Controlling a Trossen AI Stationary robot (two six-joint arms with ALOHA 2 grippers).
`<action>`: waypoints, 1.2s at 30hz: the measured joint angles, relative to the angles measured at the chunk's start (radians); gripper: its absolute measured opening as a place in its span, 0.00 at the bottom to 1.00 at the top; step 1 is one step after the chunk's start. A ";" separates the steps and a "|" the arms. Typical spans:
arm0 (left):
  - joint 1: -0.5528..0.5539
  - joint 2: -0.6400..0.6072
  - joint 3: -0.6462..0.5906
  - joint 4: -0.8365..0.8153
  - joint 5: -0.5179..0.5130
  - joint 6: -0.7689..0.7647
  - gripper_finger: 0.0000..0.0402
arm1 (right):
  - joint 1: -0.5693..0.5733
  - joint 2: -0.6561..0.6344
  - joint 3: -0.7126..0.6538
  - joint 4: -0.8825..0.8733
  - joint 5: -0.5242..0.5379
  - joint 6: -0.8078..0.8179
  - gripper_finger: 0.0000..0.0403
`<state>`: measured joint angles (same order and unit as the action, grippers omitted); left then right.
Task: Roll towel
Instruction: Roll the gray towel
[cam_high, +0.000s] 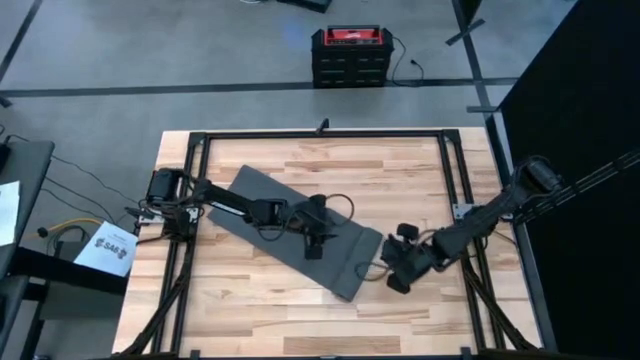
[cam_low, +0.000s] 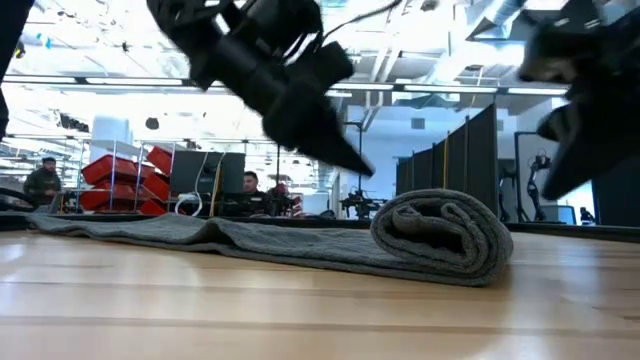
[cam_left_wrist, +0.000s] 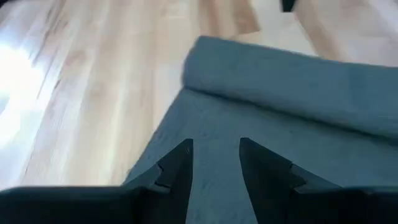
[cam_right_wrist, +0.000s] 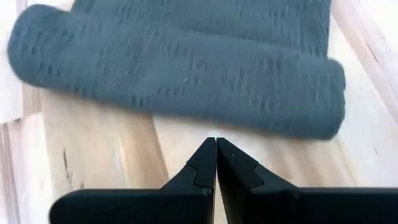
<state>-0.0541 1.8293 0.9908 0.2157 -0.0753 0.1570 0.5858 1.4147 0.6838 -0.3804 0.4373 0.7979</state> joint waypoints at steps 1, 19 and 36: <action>-0.007 -0.001 0.029 -0.028 0.000 0.011 0.29 | 0.029 0.000 0.000 -0.013 0.020 0.032 0.00; -0.024 0.250 0.301 0.011 0.151 0.145 0.29 | 0.253 0.198 -0.002 -0.072 0.174 0.392 0.27; -0.021 0.341 0.296 -0.038 0.313 0.113 0.29 | 0.239 0.304 -0.002 0.133 0.254 0.299 0.46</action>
<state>-0.0746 2.1703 1.2869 0.1779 0.2378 0.2696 0.8250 1.7187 0.6823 -0.2472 0.6914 1.0973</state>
